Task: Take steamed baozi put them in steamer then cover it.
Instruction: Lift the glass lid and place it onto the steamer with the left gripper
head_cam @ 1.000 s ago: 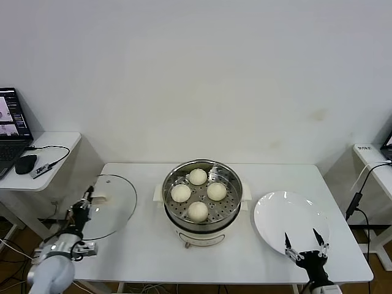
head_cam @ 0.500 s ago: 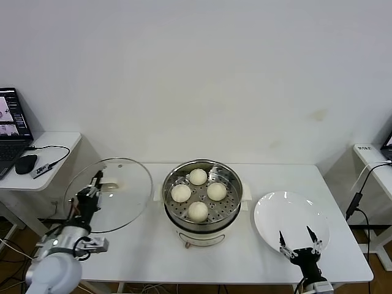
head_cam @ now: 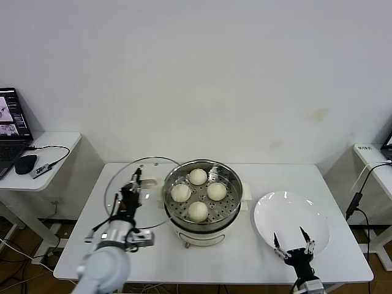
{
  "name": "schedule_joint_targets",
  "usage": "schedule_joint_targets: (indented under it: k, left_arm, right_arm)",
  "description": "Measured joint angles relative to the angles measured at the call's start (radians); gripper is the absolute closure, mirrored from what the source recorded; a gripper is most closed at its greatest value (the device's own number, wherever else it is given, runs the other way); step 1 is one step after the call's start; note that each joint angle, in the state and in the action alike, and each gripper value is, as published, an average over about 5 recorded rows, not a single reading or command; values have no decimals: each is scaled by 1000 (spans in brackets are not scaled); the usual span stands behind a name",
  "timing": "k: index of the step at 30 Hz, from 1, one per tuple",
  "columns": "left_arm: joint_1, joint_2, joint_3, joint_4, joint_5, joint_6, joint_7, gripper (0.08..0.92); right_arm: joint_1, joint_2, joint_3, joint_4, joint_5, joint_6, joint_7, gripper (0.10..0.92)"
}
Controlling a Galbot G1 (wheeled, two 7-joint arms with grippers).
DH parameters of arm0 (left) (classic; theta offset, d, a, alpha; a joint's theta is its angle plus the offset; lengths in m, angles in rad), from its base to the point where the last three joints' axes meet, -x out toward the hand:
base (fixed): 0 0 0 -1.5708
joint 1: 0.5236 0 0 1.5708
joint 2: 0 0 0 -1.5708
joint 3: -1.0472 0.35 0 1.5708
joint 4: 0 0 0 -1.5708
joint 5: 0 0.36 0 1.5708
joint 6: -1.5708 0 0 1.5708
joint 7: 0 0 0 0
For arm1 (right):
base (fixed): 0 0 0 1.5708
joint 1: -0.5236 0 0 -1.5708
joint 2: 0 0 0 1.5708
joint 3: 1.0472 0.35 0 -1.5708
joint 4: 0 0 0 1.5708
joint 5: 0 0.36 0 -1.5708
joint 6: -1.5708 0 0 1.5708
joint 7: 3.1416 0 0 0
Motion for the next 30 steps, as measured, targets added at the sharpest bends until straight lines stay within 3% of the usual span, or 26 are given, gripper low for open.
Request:
schedule_joint_targets:
  k: [13, 30]
  left_arm:
    - [-141, -188, 197, 106, 163, 55, 59, 859]
    - [-239, -292, 284, 267, 256, 55, 69, 859]
  right_arm:
    - [3, 5, -10, -24, -31, 7, 3, 203]
    - [7, 1, -13, -44, -37, 14, 4, 203]
